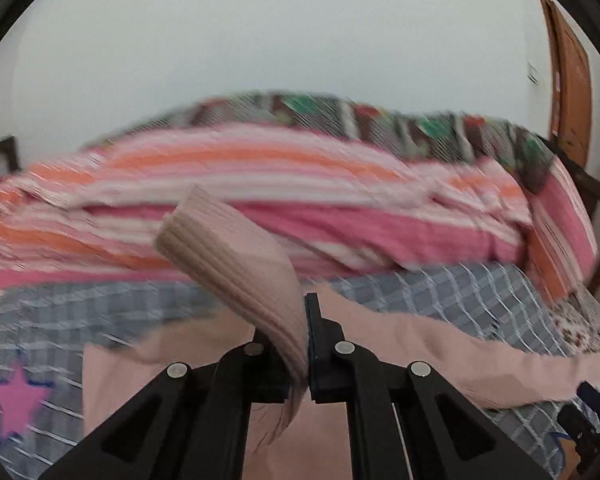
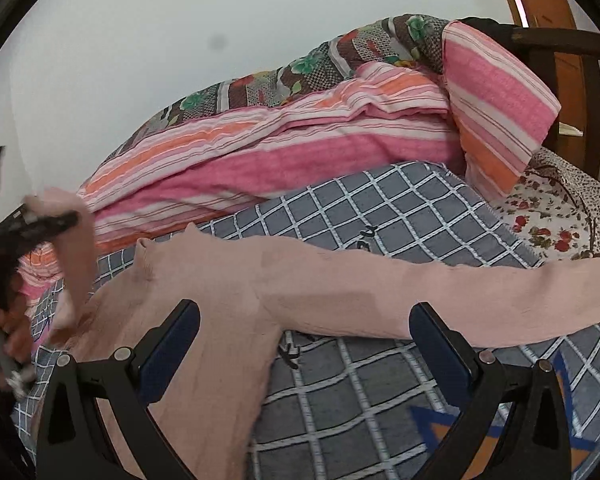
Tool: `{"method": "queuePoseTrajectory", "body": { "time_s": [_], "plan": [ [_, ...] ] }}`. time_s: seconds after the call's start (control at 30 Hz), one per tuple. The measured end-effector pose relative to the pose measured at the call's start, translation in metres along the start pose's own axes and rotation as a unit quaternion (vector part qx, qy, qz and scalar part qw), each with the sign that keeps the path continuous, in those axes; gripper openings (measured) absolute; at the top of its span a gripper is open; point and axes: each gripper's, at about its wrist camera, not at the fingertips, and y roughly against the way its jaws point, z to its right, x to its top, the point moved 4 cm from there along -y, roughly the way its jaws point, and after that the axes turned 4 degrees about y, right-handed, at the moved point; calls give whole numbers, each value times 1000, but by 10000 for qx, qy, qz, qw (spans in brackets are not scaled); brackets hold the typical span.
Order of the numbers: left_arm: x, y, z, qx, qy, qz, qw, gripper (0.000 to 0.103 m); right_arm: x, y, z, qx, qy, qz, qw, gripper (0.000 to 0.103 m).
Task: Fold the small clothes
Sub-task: 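Fold the held sleeve across the sweater body with the left gripper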
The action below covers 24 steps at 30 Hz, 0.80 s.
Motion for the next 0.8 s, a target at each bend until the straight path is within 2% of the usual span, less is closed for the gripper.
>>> {"method": "queuePoseTrajectory", "body": {
  "time_s": [0.13,0.2,0.3,0.33,0.37,0.4,0.43,0.5,0.57,0.67,0.7,0.8],
  "plan": [
    [-32,-25,27,-438,299,-427,9977,7,0,0,14,-26,-242,-50,9997,102],
    [-44,-32,30,-769,584,-758,9924,7,1,1,16,17,-318,-50,9995,102],
    [-51,-31,28,-909,731,-1023,9879,13,2,0,12,99,-338,-42,9994,102],
    [-54,-25,26,-917,717,-1000,9882,26,1,-1,8,123,-312,-51,9994,102],
    [-55,-17,22,-892,706,-943,9890,45,1,-2,5,136,-282,-64,9995,102],
    [-56,-9,16,-875,718,-851,9899,59,1,-4,0,151,-230,-91,9996,102],
    [-58,0,10,-876,752,-711,9908,83,0,-5,-5,162,-184,-114,9996,102],
    [-62,21,-12,-801,810,-356,9929,86,-1,-9,-16,189,-51,-161,9997,102],
    [-67,30,-32,-523,812,-327,9948,86,-2,-13,-27,245,84,-218,9994,101],
    [-75,32,-71,-51,949,-407,9946,86,-6,-23,-40,257,213,-392,9987,89],
    [-80,32,-84,89,962,-451,9943,86,-9,-29,-45,242,271,-493,9981,81],
    [-88,25,-105,568,657,-529,9948,86,-16,-42,-51,160,325,-713,9968,65]
  ]
}}
